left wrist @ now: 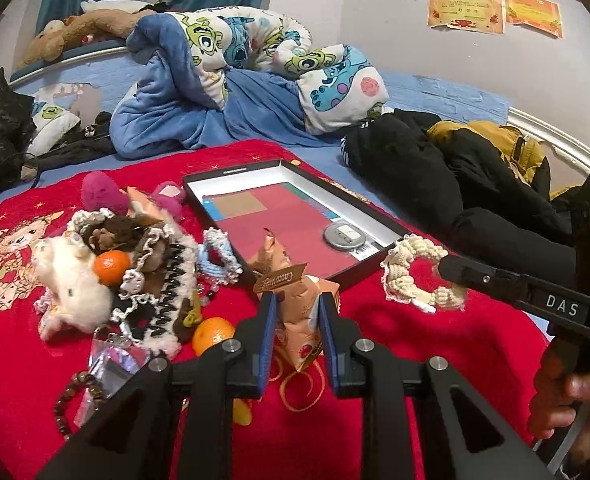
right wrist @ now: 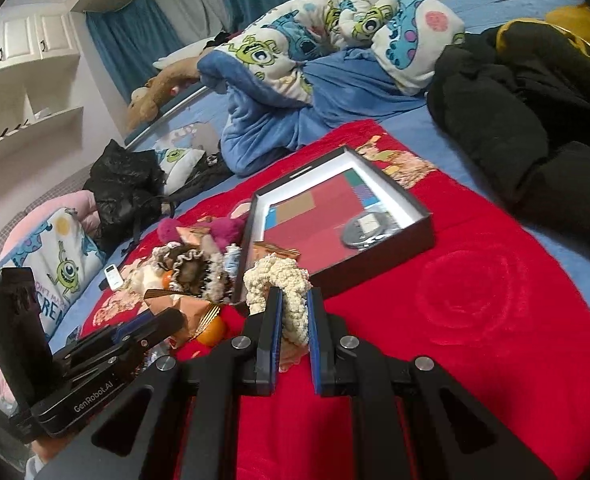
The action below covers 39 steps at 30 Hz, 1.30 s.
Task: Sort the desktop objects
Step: 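Carry the snack packet and cream scrunchie over the open box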
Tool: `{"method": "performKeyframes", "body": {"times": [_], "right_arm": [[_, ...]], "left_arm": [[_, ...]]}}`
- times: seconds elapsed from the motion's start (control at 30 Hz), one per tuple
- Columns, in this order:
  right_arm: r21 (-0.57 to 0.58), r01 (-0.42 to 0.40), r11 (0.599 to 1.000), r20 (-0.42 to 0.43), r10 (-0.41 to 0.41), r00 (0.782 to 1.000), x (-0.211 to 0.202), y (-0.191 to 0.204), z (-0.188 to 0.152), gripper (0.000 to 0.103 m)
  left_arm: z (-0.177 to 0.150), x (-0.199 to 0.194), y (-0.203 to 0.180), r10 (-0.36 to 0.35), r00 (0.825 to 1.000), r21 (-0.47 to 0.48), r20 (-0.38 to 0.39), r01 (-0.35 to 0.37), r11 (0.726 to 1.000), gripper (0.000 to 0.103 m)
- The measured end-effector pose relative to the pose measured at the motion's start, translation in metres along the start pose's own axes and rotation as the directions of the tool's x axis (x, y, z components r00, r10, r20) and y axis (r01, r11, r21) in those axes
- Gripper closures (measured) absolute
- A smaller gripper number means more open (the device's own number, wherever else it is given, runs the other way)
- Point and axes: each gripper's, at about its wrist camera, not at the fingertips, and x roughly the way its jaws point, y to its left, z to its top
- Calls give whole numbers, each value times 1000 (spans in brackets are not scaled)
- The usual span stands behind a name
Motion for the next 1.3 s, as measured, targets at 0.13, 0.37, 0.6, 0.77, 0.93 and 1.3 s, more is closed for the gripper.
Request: {"method": "performKeyframes", "body": {"times": [0.13, 0.37, 0.6, 0.77, 0.93, 1.3], "right_arm": [[2, 0, 1000, -8, 0, 1000, 3, -7, 2, 91], [6, -28, 1000, -16, 28, 999, 12, -10, 6, 91], [52, -49, 997, 16, 48, 999, 21, -16, 17, 91], [74, -35, 997, 59, 30, 998, 28, -20, 29, 91], [66, -14, 998, 83, 9, 996, 39, -21, 42, 91], [112, 40, 993, 39, -45, 998, 82, -38, 51, 91]], "left_arm": [[-5, 8, -2, -9, 1000, -6, -8, 9, 1000, 81], [-5, 21, -2, -19, 1000, -24, -20, 19, 1000, 81], [13, 34, -6, -34, 999, -23, -13, 34, 999, 81], [38, 45, -9, -32, 999, -29, 3, 32, 999, 81], [57, 72, -10, -24, 1000, -39, -17, 23, 999, 81], [54, 128, -15, -24, 996, -13, -88, 23, 1000, 81]]}}
